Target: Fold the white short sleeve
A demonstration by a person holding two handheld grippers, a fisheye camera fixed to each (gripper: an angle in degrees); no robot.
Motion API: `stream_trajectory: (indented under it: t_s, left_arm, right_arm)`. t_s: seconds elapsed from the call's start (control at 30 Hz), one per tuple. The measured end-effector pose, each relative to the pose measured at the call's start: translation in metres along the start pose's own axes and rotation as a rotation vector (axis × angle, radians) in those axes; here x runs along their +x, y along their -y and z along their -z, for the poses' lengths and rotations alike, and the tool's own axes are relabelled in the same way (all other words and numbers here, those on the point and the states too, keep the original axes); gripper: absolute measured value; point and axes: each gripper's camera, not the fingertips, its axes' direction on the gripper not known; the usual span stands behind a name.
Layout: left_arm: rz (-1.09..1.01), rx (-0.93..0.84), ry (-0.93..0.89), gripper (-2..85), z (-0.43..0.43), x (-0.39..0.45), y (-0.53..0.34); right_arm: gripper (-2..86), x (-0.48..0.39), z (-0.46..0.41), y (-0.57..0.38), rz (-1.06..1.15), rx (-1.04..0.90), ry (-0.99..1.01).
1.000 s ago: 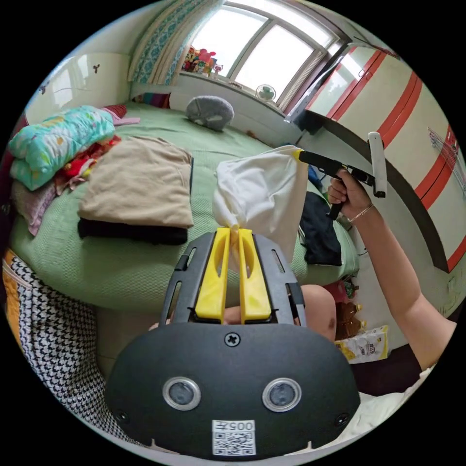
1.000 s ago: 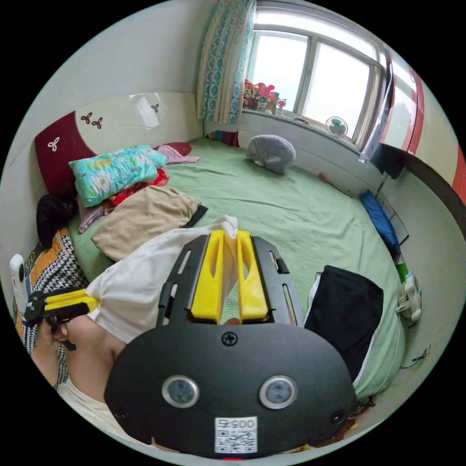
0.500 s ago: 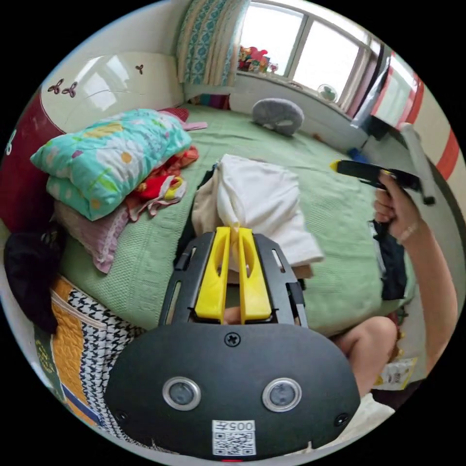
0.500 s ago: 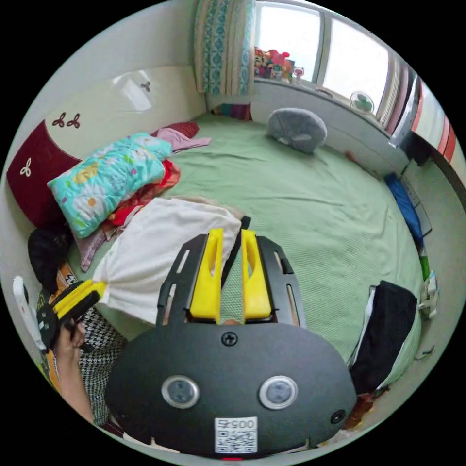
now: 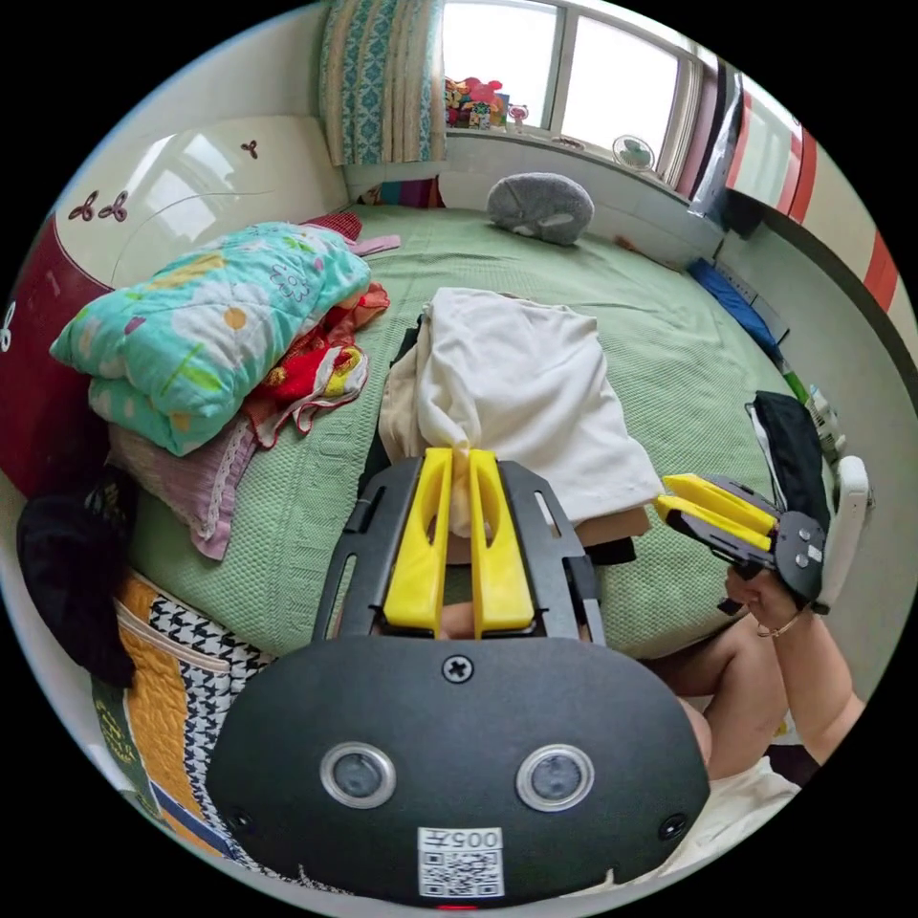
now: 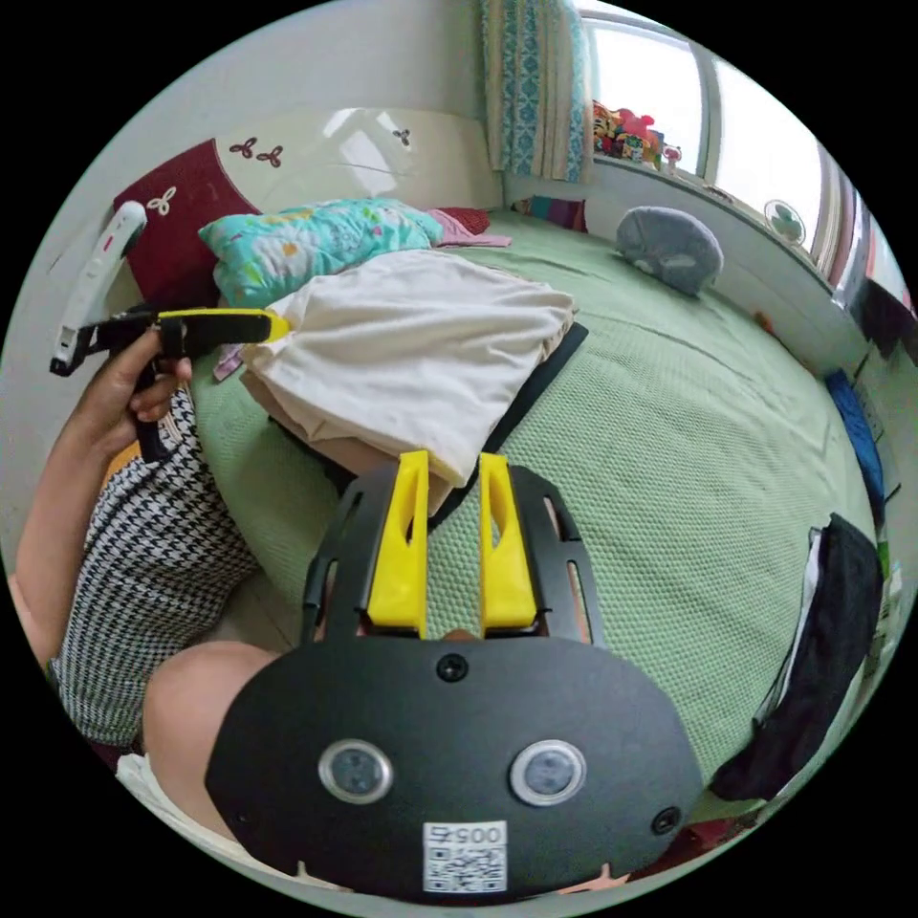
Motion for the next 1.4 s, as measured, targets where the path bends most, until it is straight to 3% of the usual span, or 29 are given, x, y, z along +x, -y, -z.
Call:
stream_trajectory:
  t_s: [0.1,0.4,0.67,0.9,1.2,1.4]
  left_arm:
    - [0.029,-0.005,-0.024,4.5,-0.002,-0.002,0.010]
    - [0.032,-0.001,-0.046,4.7,-0.002,0.011,0.029]
    - [0.137,-0.001,-0.186,5.2,-0.015,-0.007,0.024]
    - [0.199,0.056,-0.121,4.3,0.001,0.003,0.006]
    - [-0.072,0.012,-0.241,0.4,-0.037,0.188,0.026]
    - [-0.275,-0.057,-0.350,-0.5,-0.106,0.347,0.050]
  right_arm:
    - [0.5,-0.013,-0.013,0.008,0.069,-0.036,-0.066]
    - [-1.4,0.002,0.047,-0.013,-0.008,0.046,0.046]
    - [2.3,0.023,0.016,-0.030,-0.062,-0.116,0.123]
    - [5.6,0.063,0.074,-0.062,-0.139,-0.075,0.187]
    - [6.9,0.166,0.216,-0.096,-0.476,0.067,0.004]
    - [4.8,0.246,0.287,-0.129,-0.780,0.074,-0.379]
